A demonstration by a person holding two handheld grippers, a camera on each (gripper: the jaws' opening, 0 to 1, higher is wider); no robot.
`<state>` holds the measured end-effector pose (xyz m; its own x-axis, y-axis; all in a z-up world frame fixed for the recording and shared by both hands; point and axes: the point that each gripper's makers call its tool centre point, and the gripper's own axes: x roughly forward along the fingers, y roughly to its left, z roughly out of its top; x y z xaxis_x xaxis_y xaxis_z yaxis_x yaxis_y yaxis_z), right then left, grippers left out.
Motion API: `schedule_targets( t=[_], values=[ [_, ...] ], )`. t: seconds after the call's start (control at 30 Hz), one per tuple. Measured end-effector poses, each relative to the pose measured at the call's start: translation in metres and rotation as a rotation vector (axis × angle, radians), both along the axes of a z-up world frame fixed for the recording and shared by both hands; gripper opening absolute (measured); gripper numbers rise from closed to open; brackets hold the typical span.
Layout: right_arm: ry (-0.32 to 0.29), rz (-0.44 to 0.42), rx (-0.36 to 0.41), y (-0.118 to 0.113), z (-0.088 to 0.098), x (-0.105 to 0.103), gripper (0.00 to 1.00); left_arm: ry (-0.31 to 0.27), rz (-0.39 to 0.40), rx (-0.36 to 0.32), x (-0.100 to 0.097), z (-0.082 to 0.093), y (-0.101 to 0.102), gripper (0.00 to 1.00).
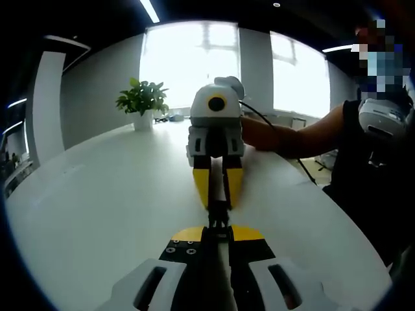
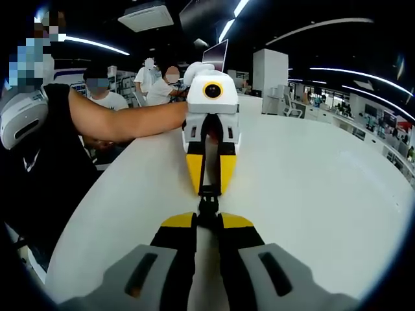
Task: Snap the two parts of the plastic buckle together until the buckle closes and remains connected.
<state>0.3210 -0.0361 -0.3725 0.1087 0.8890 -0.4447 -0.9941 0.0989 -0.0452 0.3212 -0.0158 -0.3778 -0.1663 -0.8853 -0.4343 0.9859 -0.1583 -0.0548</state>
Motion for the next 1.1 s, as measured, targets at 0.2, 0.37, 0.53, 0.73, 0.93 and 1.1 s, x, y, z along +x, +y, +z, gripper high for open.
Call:
schedule_targets(
  t=[0.2, 0.37, 0.53, 0.73, 0.93, 1.1],
  values=[
    [-0.007, -0.008, 0.003, 0.0, 0.0, 0.003, 0.11, -0.001, 0.009, 0.002, 0.0, 0.0, -0.001, 0.1],
    [0.002, -0.017, -0.003, 0.0, 0.0, 0.003, 0.1, 0.011, 0.032, 0.018, 0.0, 0.001, -0.003, 0.1],
    [0.009, -0.018, -0.006, -0.001, 0.0, 0.002, 0.1, 0.002, 0.024, 0.01, 0.0, 0.0, -0.003, 0.1],
    [0.013, -0.004, -0.007, 0.002, 0.0, -0.001, 0.1, -0.008, 0.003, 0.004, -0.002, 0.0, -0.006, 0.09],
    [0.003, -0.002, -0.011, 0.002, 0.0, 0.001, 0.09, -0.007, 0.009, 0.006, -0.003, 0.0, -0.007, 0.09],
    [-0.002, 0.004, -0.01, 0.002, 0.0, 0.002, 0.09, -0.006, 0.001, 0.008, -0.003, -0.001, -0.012, 0.08]
  ],
)
